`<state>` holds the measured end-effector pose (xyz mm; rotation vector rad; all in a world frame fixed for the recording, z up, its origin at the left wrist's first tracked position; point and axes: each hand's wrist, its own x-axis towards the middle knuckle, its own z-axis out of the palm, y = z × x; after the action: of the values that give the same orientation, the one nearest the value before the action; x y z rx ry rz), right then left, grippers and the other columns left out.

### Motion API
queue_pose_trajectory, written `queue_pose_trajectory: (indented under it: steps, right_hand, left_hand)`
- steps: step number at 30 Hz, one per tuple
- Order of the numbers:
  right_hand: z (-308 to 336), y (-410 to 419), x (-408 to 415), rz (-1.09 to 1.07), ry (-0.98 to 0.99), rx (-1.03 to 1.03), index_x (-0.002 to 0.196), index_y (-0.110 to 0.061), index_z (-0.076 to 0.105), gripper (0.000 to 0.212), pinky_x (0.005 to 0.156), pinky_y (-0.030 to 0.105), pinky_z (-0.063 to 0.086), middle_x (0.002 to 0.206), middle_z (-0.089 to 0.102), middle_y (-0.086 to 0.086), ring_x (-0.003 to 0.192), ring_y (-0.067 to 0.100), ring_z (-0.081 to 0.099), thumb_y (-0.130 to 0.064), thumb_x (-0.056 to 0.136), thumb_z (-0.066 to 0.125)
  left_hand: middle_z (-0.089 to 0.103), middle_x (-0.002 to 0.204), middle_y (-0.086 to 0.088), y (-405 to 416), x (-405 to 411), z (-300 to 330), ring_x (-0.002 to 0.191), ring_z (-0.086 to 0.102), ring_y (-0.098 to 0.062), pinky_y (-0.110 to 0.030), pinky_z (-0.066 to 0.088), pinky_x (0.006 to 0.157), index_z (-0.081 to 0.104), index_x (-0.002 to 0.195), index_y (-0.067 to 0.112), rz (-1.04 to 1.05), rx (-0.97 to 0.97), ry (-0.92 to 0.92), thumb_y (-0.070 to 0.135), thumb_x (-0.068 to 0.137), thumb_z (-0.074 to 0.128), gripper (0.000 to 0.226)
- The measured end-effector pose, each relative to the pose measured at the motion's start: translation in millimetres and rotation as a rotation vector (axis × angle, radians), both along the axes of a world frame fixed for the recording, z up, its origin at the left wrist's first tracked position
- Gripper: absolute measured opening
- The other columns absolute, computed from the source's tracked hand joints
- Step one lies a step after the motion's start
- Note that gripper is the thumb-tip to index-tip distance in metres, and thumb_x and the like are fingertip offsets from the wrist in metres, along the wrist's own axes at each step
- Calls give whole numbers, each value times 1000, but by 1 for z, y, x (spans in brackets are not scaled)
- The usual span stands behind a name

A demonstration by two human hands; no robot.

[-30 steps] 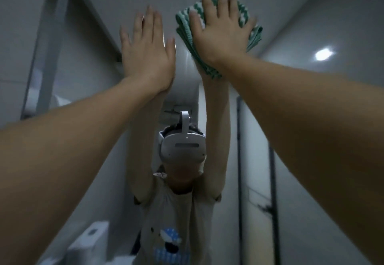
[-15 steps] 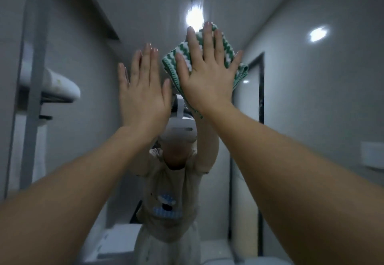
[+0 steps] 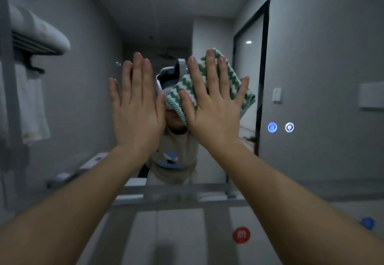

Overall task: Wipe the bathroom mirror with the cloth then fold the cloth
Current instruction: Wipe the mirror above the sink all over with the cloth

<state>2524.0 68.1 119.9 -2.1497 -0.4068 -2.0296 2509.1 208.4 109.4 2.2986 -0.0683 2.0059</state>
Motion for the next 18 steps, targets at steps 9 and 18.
queue_pose_trajectory:
  steps: [9,18]
  right_hand:
    - [-95,-17,2,-27,27,-76,147,-27,26,57,110,64,11,155,24,5,144,20,16,-51,96,29]
    - [-124,-34,3,-47,7,-131,146,-28,28,56,112,61,13,154,20,2,144,19,18,-52,95,34]
  left_hand:
    - [12,156,-4,-23,5,-121,144,7,-19,-44,1,115,14,149,7,36,116,20,29,96,26,59]
    - [10,156,-10,-24,-1,-141,145,8,-26,-43,-2,117,16,149,4,88,151,44,26,94,30,61]
